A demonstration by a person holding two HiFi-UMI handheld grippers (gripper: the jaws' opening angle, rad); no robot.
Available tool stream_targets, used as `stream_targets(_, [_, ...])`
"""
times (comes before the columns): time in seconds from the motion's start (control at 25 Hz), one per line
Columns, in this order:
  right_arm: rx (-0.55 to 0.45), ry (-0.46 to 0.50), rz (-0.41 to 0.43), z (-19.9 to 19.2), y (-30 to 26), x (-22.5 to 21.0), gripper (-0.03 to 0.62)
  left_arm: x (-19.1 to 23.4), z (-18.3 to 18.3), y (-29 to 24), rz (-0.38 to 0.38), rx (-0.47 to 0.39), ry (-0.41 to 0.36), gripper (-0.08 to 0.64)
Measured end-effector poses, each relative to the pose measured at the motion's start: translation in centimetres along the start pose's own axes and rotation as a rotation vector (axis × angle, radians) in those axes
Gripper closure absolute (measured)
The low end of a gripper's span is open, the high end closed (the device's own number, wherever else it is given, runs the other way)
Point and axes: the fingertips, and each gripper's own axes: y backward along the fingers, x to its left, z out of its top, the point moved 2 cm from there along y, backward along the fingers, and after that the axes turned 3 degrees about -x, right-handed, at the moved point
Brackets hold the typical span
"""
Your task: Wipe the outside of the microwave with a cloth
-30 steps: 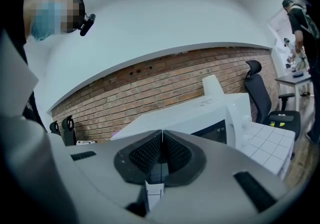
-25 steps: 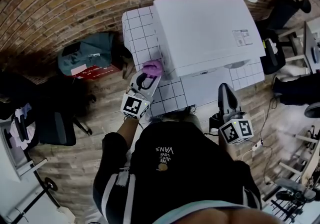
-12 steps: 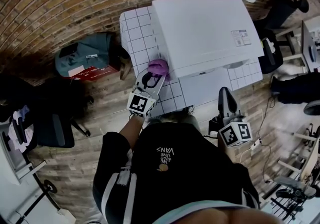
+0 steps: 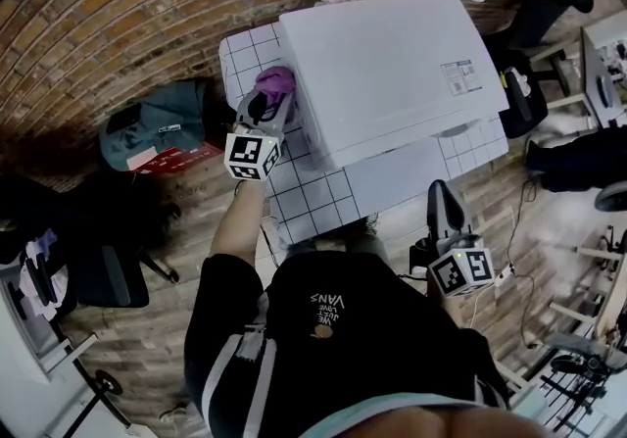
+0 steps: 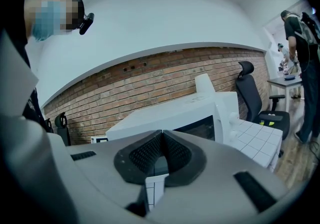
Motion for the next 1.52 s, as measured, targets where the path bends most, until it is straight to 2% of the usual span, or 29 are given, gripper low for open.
stream_targets(0.32, [0.019, 0.004, -0.059, -0.1, 0.6, -1.3, 0.589, 6.3, -0.5, -4.9, 0.094, 0.022, 0.019, 0.42])
stream_targets(0.48, [0.022, 0.006, -0.068, 0.0, 0.7, -1.8, 0.589, 7.2, -0.3, -5.7, 0.112, 0.017, 0.023, 0.42])
stream_targets(0.64, [0.009, 0.007, -0.057, 0.2, 0.6, -2.3, 0.589, 6.7, -0.3, -4.3, 0.113, 0.004, 0.033, 0.42])
stream_targets(0.84, [0.001, 0.005, -0.007, 0.0, -0.1, -1.8, 0.589, 3.3, -0.5, 0.2, 0.06, 0.01, -0.001, 0.42])
stream_targets(1.04, [0.011, 0.005, 0.072, -0.3, -1.4, 0.2, 0.589, -1.4, -1.9, 5.8, 0.011, 0.046, 0.009, 0.42])
stream_targets(1.24, [0.024, 0.007, 0.141, -0.8, -2.3, 2.3, 0.588, -6.8, -3.1, 10.7, -0.044, 0.083, 0.051, 0.42])
stream_targets(1.52, [0.034, 0.013, 0.18, -1.6, -2.1, 3.9, 0.589, -13.5, -5.4, 14.7, -0.112, 0.117, 0.154, 0.42])
